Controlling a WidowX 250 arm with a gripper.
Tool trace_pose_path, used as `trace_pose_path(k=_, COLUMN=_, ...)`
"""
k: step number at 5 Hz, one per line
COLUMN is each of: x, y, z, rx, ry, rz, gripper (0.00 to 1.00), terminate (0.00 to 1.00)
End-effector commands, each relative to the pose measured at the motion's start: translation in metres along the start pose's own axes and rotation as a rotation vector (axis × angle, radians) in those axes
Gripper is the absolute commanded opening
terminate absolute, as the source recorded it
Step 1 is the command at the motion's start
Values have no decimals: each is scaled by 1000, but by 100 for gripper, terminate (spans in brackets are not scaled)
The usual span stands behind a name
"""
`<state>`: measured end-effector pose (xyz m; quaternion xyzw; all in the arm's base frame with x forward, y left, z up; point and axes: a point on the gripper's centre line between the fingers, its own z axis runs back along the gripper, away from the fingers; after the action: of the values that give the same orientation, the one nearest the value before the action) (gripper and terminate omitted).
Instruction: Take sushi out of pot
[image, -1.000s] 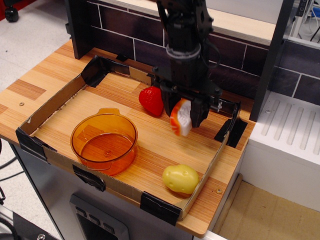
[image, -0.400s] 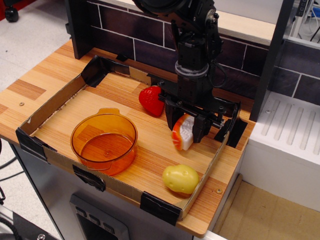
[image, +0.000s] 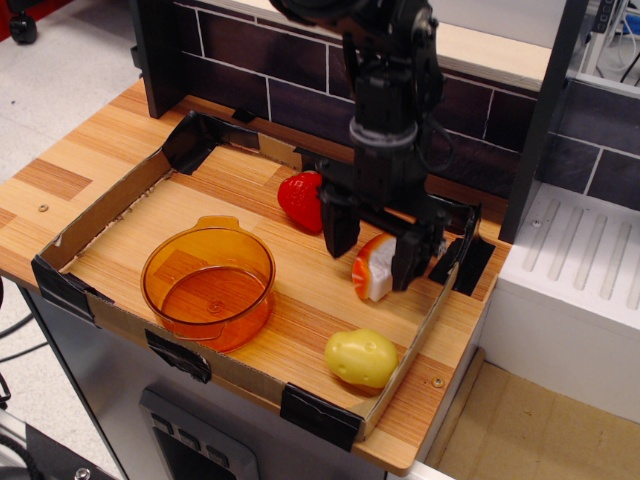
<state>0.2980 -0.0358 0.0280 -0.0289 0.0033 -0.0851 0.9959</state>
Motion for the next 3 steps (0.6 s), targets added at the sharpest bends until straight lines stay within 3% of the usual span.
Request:
trace_pose_path(k=1, x=4, y=12, z=81, rx=-44, ry=-167, rz=-30, gripper=100, terminate=0)
trace_pose_path(k=2, x=-1, y=19, z=107, rx=-72, ry=-187, rz=-61, gripper=100, terminate=0)
trace_pose_path(k=3, x=-1, y=19, z=107, rx=-72, ry=-187, rz=-61, gripper=100, terminate=0)
